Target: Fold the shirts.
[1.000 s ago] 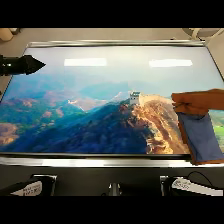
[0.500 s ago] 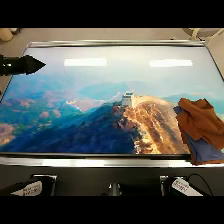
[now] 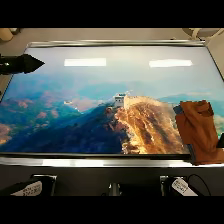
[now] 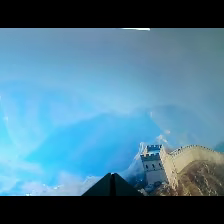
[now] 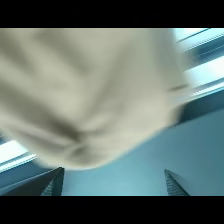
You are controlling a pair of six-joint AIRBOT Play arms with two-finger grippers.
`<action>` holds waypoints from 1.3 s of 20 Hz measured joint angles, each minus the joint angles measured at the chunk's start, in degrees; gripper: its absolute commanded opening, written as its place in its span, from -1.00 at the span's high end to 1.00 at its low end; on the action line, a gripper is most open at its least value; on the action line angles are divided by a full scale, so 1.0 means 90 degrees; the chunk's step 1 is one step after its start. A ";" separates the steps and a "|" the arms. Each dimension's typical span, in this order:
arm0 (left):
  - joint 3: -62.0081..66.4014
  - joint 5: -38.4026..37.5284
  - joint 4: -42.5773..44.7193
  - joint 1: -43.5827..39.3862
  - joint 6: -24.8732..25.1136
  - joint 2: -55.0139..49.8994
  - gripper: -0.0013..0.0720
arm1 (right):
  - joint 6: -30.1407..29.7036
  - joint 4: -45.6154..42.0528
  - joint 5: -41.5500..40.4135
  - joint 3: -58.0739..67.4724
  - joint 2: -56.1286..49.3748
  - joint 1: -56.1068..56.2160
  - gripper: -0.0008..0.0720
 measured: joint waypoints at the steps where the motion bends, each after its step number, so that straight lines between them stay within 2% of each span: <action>1: 0.0124 0.0036 -0.0002 -0.0007 -0.0002 0.0022 0.91 | -0.0141 -0.0117 -0.0221 0.0423 0.0010 0.0024 -0.92; 4: 0.0639 0.0520 0.0396 -0.0260 -0.0197 0.0046 0.91 | -0.0393 -0.0087 -0.1192 0.1780 0.0017 0.0474 -0.91; 7: 0.1066 0.1047 0.2511 -0.0894 -0.1418 -0.0044 0.87 | -0.0372 0.0330 -0.2152 0.2633 -0.0012 0.1741 -0.89; 8: 0.1141 0.0986 0.3286 -0.1107 -0.1897 -0.0131 0.43 | -0.0245 0.0457 -0.2278 0.2759 -0.0080 0.2234 -0.90; 9: 0.1180 0.0767 0.3830 -0.1268 -0.2249 -0.0245 -0.38 | -0.0129 0.0578 -0.2310 0.2834 -0.0223 0.2764 -0.95; 10: 0.1183 0.0406 0.4206 -0.1406 -0.2514 -0.0401 -0.90 | -0.0041 0.0707 -0.2268 0.2883 -0.0413 0.3220 -0.95; 12: 0.1049 -0.0551 0.4663 -0.1615 -0.2727 -0.0789 -0.88 | 0.0063 0.1081 -0.1836 0.2943 -0.0913 0.3983 -0.95; 14: 0.0758 -0.1435 0.4884 -0.1758 -0.2572 -0.1066 -0.88 | 0.0068 0.1443 -0.1149 0.2975 -0.1413 0.4413 -0.92; 16: 0.0539 -0.1877 0.5030 -0.1809 -0.2455 -0.1154 -0.88 | 0.0066 0.1688 -0.0549 0.2992 -0.1739 0.4643 -0.92; 20: 0.0379 -0.2280 0.5141 -0.1875 -0.2351 -0.1239 -0.88 | 0.0053 0.1634 0.0061 0.3009 -0.1965 0.4826 -0.92; 26: 0.0325 -0.2441 0.5192 -0.1880 -0.2300 -0.1273 -0.89 | 0.0036 0.1530 0.0279 0.3009 -0.2033 0.4884 -0.92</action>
